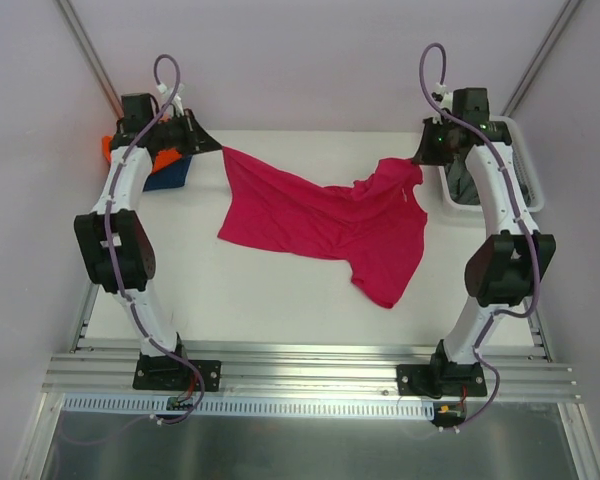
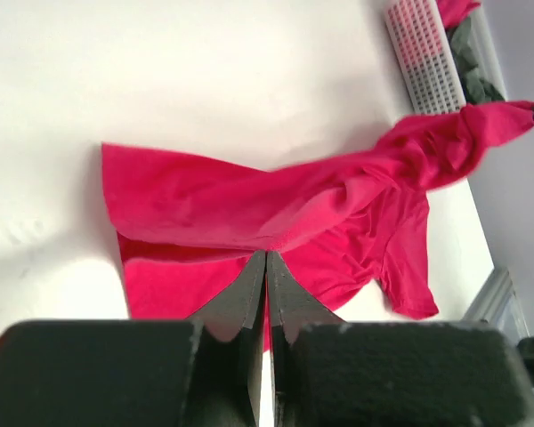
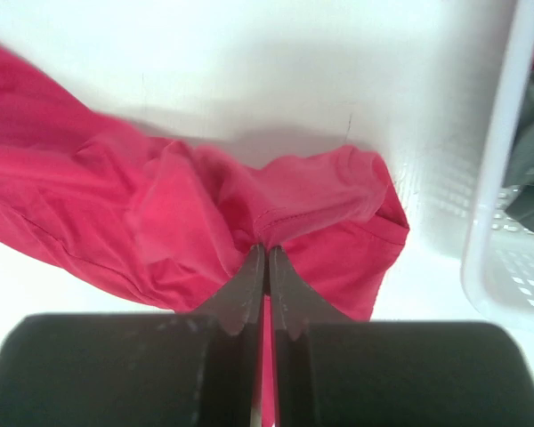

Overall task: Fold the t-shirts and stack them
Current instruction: Flatten the tshirt out

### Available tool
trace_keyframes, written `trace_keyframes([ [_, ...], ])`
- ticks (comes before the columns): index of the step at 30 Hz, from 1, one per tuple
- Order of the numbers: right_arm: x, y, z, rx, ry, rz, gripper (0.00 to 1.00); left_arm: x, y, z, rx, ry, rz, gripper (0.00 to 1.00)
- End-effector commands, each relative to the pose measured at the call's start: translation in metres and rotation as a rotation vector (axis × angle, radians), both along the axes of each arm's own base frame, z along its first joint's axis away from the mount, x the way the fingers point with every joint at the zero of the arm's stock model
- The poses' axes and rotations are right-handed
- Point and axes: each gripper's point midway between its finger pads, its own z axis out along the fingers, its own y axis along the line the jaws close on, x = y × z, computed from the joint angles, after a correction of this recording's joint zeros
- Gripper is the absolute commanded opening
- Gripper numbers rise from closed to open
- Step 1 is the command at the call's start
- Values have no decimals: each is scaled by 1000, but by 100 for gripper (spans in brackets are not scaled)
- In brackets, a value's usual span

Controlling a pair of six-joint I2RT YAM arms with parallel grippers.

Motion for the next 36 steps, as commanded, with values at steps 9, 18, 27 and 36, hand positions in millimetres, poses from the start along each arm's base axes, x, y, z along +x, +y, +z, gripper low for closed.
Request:
trace_keyframes([
  [9,-38,-38,130,42,-311,-88,1,-65,58,109,-1,-218,114,0],
  [18,-112,-55,209,107,-519,-134,1,-136,64,212,-3,-437,141,0],
  [27,-202,-32,242,137,-657,-84,1,-220,25,283,-1,-623,58,0],
  [36,-296,-25,292,52,-890,-80,1,-289,7,299,145,-826,111,0],
])
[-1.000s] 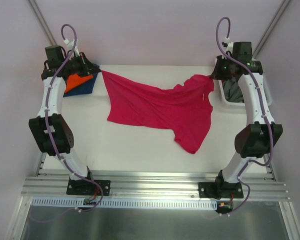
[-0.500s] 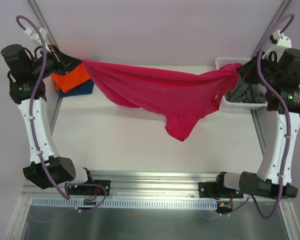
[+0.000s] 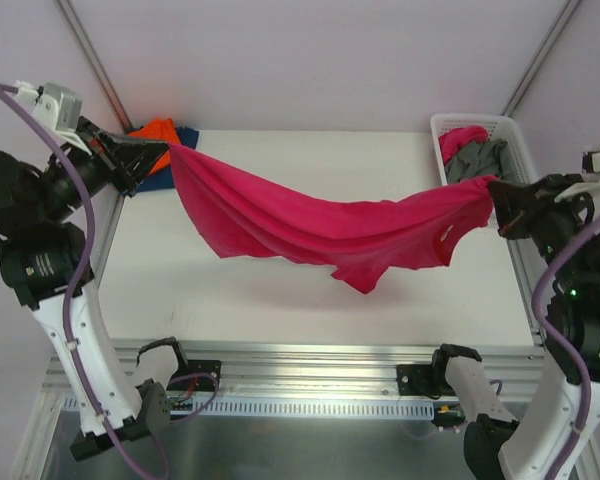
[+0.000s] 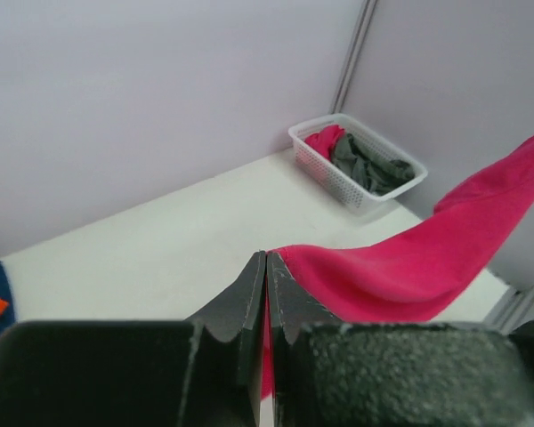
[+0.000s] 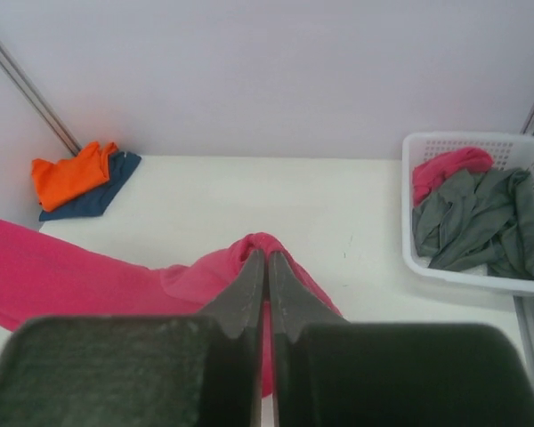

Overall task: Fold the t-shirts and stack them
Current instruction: Flatten the tshirt out

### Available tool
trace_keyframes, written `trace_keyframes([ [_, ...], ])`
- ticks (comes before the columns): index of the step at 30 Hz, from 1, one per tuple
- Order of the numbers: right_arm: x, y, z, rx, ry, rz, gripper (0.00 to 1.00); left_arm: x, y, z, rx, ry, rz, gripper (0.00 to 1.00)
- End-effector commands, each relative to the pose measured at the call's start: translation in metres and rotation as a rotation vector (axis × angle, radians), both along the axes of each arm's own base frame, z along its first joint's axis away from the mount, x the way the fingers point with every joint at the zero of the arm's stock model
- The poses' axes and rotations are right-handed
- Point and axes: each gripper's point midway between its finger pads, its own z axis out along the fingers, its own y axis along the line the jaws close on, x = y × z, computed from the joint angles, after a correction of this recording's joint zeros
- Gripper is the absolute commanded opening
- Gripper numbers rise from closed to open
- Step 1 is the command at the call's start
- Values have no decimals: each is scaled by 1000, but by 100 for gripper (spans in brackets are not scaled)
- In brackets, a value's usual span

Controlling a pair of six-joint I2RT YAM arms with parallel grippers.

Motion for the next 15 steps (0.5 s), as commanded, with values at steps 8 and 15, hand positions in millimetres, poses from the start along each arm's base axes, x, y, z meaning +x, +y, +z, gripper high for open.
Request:
trace_keyframes([
  [8,-28,-17,36,-115,-125,-110,1,-10,15,-20,179,-82,139,0],
  [15,0,-31,27,-127,-70,-158,1,32,39,-49,200,2,180,0],
])
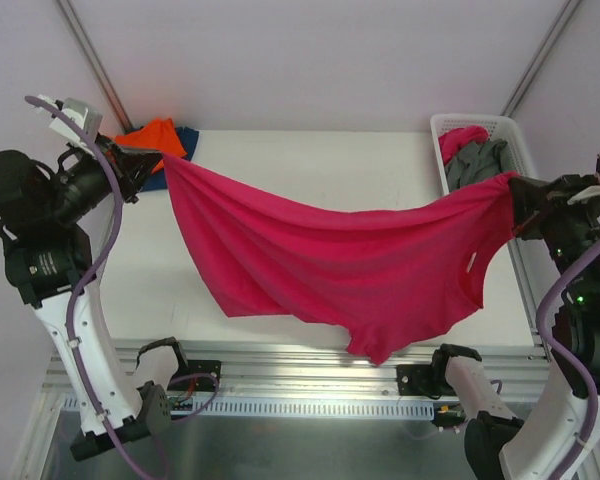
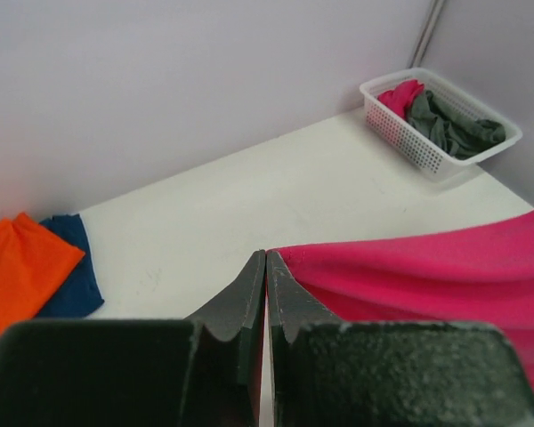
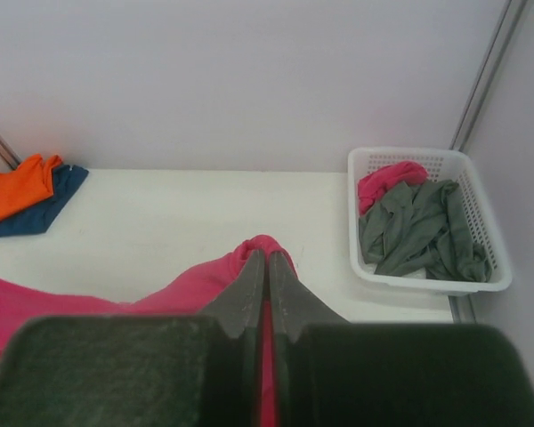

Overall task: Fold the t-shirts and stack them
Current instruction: Flatten the tshirt out

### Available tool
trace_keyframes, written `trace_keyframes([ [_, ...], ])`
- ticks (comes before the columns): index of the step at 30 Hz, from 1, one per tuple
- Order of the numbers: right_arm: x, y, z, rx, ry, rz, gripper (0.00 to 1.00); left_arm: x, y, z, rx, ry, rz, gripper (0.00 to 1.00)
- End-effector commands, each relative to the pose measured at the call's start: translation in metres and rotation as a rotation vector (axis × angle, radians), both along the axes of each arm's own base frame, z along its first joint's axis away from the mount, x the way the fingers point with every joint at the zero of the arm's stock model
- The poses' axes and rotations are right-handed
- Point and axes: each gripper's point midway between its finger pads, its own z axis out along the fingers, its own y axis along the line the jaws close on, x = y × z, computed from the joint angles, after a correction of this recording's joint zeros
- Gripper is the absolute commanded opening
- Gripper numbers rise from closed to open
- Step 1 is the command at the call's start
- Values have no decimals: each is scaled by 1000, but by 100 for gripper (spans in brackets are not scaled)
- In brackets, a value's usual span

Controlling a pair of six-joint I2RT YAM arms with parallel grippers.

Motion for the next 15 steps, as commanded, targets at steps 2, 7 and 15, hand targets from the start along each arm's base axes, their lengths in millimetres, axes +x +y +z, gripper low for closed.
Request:
trace_keyframes([
  [2,39,-15,-15,-11,65,-41,1,34,20,-24,26,57,29,0],
  [7,87,-15,-58,53,218,-4,1,76,37,-69,-30,209,25,0],
  [15,203,-34,-70,86,337,1,1,166,64,-101,-113,359,-33,0],
])
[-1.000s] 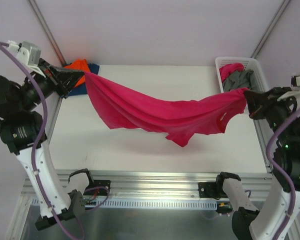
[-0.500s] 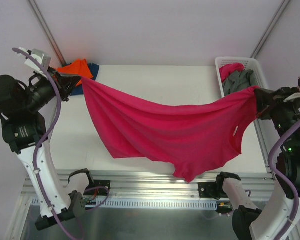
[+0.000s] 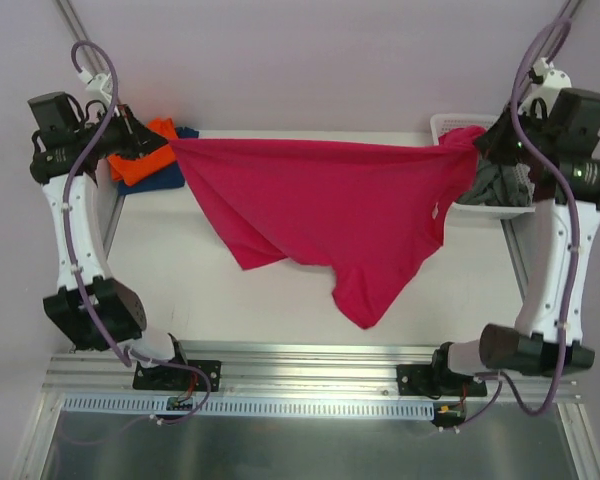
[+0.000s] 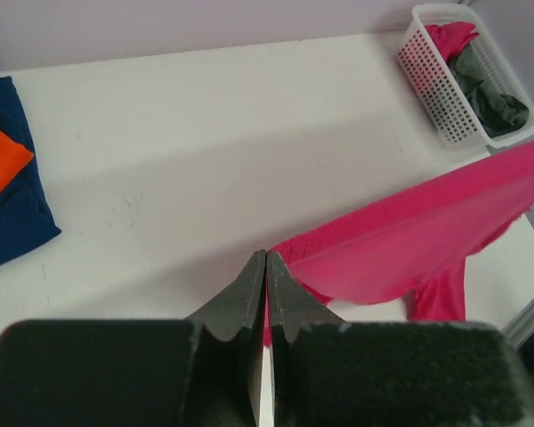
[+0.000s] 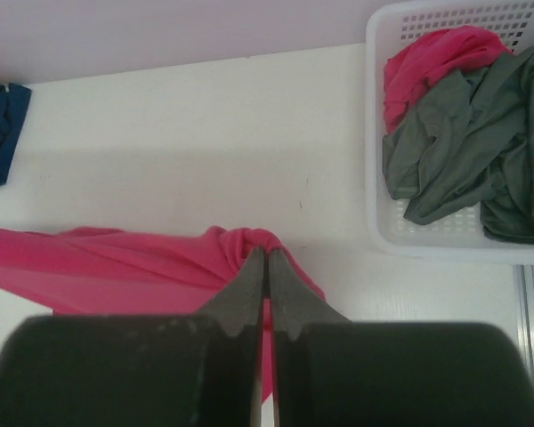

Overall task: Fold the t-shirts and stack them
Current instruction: Flatten the tshirt out

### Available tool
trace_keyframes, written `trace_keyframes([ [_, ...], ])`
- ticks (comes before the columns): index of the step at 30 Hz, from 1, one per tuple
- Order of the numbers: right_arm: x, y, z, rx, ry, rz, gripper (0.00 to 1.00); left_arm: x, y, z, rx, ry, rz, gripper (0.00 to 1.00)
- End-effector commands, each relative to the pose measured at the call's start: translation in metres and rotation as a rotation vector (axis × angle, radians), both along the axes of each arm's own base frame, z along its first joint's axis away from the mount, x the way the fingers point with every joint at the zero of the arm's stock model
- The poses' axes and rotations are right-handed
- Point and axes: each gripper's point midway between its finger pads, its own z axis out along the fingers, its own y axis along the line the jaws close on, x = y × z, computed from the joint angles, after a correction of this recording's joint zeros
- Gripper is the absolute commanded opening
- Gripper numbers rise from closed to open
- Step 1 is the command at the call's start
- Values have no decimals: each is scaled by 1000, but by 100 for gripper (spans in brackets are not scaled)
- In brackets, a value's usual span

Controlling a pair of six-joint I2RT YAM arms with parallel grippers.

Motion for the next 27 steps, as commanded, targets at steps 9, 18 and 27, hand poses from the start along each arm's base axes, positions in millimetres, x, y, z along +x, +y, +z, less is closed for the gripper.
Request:
trace_keyframes([
  [9,54,2,-28,88,73,36,1,14,-16,-19,-58,34,-129,0],
  [18,-42,59,-137,248,383,146,4,-45,-59,-71,-156,207,-218,0],
  [27,-42,69,-135,250,368,180,63,-55,-83,-97,-154,282,-267,0],
])
